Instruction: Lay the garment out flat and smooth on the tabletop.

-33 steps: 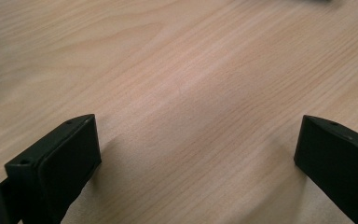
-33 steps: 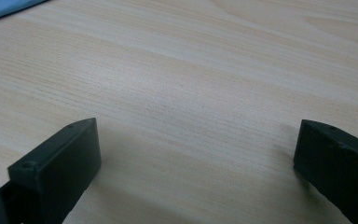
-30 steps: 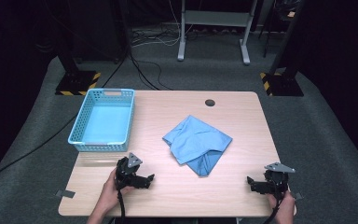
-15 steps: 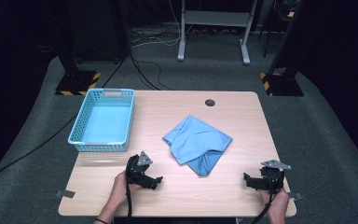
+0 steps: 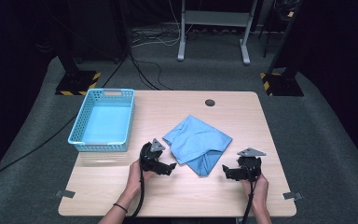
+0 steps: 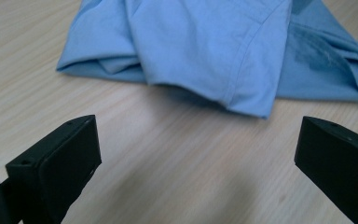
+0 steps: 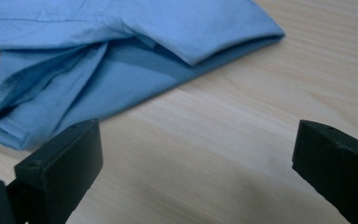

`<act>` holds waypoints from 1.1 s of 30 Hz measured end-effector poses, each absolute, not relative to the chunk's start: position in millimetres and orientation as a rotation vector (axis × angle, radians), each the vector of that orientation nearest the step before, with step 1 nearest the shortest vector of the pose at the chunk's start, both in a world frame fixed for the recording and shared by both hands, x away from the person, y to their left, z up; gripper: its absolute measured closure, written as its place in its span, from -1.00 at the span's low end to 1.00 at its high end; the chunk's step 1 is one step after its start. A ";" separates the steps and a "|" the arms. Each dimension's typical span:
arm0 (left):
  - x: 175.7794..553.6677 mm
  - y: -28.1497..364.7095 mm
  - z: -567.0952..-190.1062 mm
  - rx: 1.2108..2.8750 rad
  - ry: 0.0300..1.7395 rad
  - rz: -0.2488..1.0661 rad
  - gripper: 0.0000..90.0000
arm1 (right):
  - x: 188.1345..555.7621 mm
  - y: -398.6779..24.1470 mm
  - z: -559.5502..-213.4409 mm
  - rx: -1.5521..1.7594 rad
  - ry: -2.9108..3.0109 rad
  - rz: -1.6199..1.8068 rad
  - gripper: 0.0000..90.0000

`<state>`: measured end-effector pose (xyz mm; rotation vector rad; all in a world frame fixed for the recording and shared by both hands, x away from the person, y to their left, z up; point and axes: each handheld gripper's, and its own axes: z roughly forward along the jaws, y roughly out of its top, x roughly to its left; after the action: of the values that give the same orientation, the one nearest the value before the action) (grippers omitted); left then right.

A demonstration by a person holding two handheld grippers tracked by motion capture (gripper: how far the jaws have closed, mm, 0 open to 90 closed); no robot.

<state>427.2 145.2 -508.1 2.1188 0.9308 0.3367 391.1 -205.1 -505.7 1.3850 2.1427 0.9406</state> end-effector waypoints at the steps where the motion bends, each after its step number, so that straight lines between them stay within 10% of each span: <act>1: 429.6 142.1 -507.9 2.113 0.933 0.342 -1.00 | 393.2 -200.6 -504.5 1.369 2.146 0.936 -0.98; 33: 472.1 85.4 -527.7 2.174 0.968 0.416 -1.00 | 465.0 -128.5 -520.1 1.435 2.204 0.817 -1.00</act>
<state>472.1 85.4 -527.7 2.1741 0.9682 0.4164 465.0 -128.5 -520.1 1.4352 2.2045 0.8166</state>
